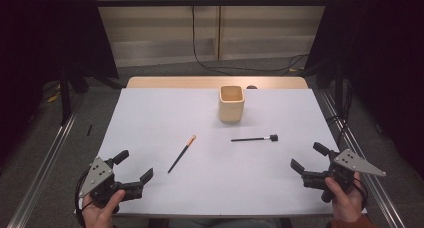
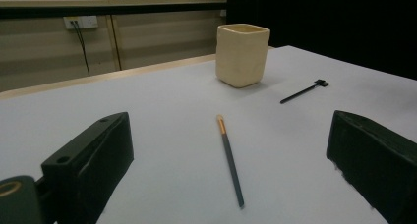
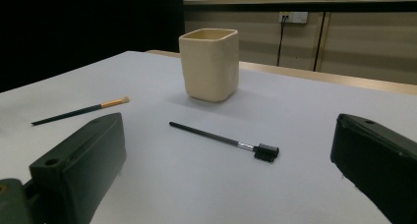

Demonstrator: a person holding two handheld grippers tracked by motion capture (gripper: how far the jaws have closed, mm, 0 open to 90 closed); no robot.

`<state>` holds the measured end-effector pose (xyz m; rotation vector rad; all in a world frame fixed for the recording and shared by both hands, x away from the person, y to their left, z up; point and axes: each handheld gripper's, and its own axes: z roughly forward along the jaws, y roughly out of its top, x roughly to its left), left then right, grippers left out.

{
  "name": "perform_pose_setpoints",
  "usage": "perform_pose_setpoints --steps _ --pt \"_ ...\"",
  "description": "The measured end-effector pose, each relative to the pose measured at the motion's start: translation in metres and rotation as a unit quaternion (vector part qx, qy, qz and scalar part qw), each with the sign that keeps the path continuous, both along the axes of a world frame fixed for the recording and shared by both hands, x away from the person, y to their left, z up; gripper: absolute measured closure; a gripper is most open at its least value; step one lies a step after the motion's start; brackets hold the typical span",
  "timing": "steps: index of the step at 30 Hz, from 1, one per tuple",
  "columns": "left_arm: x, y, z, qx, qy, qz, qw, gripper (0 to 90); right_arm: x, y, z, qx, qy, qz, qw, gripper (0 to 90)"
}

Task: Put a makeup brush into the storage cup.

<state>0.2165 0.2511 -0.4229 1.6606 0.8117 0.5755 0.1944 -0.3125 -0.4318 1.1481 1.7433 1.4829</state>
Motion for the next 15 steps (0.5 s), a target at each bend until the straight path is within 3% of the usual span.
perform_pose_setpoints --steps 9,12,15 --pt "-0.002 -0.003 0.016 -0.003 -0.014 -0.004 0.9999 3.4 0.0 0.0 -0.001 0.003 0.003 0.0 1.0 0.0" --pt "0.0 -0.004 0.018 -0.007 -0.01 -0.004 0.9999 3.1 0.0 0.0 -0.001 0.007 0.001 -0.001 1.0 0.0" --pt "0.001 -0.007 0.016 0.005 -0.005 -0.008 0.9999 3.1 0.0 0.0 -0.001 0.008 0.002 0.001 1.0 0.0"
